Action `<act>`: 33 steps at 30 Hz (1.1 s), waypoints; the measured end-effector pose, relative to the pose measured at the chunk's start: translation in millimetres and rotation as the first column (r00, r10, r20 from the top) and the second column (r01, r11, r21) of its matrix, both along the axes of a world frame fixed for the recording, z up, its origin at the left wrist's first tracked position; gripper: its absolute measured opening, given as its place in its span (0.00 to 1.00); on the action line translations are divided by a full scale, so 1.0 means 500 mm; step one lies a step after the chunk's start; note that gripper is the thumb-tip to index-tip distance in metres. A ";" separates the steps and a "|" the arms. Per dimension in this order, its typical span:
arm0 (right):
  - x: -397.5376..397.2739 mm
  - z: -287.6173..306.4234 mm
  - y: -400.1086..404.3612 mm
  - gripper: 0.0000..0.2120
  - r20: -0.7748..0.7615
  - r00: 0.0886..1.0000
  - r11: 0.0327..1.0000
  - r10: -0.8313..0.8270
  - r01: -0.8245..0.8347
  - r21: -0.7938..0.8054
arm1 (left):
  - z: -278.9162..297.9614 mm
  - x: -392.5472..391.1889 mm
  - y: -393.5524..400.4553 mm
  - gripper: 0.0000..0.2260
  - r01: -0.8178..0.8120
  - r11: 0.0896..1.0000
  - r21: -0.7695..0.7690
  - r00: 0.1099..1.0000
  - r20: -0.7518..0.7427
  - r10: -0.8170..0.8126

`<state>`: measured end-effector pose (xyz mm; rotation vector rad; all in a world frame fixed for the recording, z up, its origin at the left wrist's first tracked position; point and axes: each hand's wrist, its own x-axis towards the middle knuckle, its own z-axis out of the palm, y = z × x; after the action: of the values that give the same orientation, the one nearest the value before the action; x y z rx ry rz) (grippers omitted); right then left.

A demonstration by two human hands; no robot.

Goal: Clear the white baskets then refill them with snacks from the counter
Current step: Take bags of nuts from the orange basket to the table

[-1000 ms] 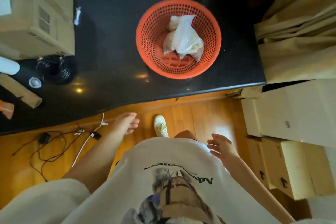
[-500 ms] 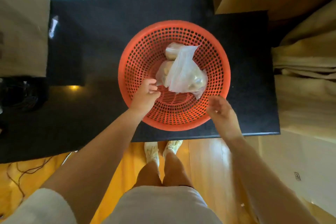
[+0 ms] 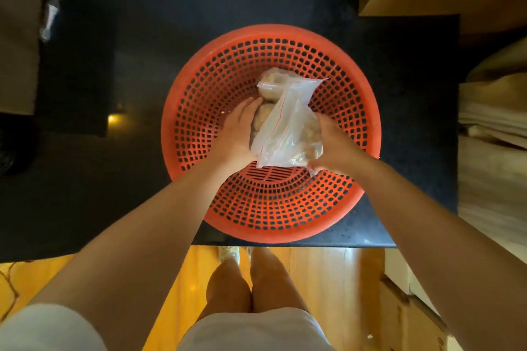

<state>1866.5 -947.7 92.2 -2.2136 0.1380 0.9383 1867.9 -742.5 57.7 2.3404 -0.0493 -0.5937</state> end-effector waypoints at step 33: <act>-0.532 0.345 0.199 0.17 -0.156 0.261 0.104 -0.953 0.763 0.638 | 0.369 -0.248 0.193 0.17 -0.229 0.681 -0.696 0.911 -0.400 -0.102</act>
<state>1600.5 -848.1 265.0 -1.1641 0.8188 -0.1267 1743.9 -646.3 242.2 1.3872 -0.0054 -0.8352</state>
